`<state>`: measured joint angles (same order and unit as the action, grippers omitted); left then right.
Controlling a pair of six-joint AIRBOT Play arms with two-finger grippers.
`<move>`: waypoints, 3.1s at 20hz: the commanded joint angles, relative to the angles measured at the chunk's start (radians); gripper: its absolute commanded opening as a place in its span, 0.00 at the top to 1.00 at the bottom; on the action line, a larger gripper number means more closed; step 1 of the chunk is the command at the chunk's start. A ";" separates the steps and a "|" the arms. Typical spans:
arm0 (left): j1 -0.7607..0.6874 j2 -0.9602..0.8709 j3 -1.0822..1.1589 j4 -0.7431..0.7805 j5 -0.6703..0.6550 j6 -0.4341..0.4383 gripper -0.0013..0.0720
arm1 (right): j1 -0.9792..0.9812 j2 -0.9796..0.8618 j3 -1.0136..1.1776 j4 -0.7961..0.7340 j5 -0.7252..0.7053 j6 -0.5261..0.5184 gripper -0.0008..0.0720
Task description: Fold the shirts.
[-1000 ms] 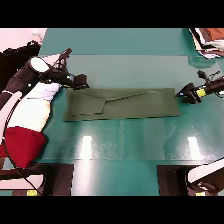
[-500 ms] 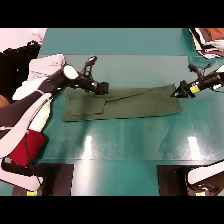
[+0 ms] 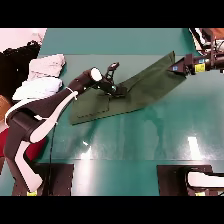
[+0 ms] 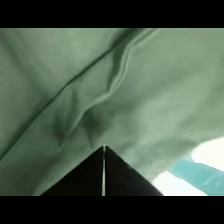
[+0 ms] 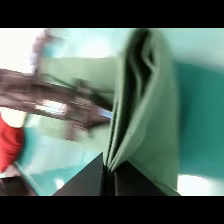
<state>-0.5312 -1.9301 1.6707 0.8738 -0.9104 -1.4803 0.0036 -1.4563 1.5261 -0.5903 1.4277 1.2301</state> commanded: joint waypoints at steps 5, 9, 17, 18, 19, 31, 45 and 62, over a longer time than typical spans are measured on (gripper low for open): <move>-0.015 -0.050 0.034 0.002 0.003 -0.014 0.95 | 0.149 0.034 0.007 0.153 -0.076 -0.002 0.97; 0.011 -0.047 0.076 0.009 -0.068 -0.013 0.95 | 0.199 0.033 0.073 0.151 -0.108 -0.028 0.97; 0.154 -0.031 0.428 0.191 -0.406 -0.014 0.95 | 0.377 -0.118 0.275 0.153 -0.100 -0.027 0.97; 0.186 0.009 0.428 0.249 -0.420 -0.014 0.95 | 0.414 -0.144 0.296 0.153 -0.105 -0.027 0.97; 0.219 0.052 0.426 0.315 -0.429 -0.015 0.95 | 0.453 -0.175 0.317 0.153 -0.112 -0.027 0.97; 0.578 0.491 0.394 0.526 -0.516 -0.012 0.95 | 0.859 -0.562 0.524 0.143 -0.207 -0.059 0.44; 0.575 0.502 0.292 0.314 -0.432 -0.011 0.95 | 0.256 -0.271 -0.076 -0.213 -0.192 0.027 0.12; 0.575 0.502 0.291 0.262 -0.420 -0.012 0.95 | 0.510 -0.606 0.202 -0.018 -0.249 0.003 0.87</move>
<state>0.0429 -1.4284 1.9625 1.1557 -1.3270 -1.4921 0.4786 -2.0323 1.6516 -0.5938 1.1732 1.2343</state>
